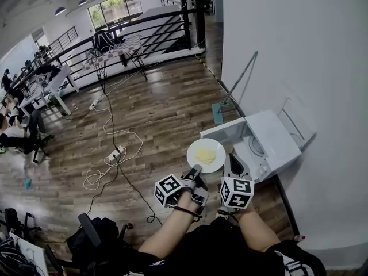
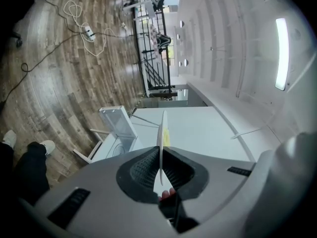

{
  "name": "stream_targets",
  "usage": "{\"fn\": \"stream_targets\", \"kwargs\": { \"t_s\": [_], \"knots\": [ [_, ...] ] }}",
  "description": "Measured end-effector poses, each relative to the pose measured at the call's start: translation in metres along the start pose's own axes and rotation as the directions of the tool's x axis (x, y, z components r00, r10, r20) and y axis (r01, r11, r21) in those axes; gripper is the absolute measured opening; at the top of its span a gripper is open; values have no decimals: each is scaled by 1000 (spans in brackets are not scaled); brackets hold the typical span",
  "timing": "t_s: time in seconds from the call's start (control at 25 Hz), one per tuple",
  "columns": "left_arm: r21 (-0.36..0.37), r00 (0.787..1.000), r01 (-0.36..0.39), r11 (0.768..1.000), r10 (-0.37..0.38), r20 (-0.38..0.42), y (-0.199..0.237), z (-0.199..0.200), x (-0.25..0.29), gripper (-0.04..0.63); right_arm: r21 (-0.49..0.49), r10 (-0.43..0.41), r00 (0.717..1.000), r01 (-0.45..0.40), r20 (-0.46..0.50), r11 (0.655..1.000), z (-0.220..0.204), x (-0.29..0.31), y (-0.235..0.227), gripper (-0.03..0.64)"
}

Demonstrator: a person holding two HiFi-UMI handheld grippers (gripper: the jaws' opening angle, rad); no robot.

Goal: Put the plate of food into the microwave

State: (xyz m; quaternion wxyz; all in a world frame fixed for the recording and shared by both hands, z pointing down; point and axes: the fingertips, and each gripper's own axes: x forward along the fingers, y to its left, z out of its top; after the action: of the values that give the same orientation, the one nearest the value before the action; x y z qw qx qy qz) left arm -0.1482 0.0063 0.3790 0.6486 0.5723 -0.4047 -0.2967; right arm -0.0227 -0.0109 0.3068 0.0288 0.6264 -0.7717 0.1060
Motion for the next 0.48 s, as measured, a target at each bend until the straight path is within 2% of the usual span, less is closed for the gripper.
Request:
{"fn": "stream_targets", "kwargs": {
  "t_s": [0.24,0.48],
  "knots": [
    [15,1000,16,1000,-16,9,-19,10,67,12,-7,9,1000,-9,14,1000,18,54,-41,12],
    [21,1000,7,1000,-7,-5,-33,-3,137,12,9,-2,1000,1,18,1000,40,102,-101,12]
  ]
}}
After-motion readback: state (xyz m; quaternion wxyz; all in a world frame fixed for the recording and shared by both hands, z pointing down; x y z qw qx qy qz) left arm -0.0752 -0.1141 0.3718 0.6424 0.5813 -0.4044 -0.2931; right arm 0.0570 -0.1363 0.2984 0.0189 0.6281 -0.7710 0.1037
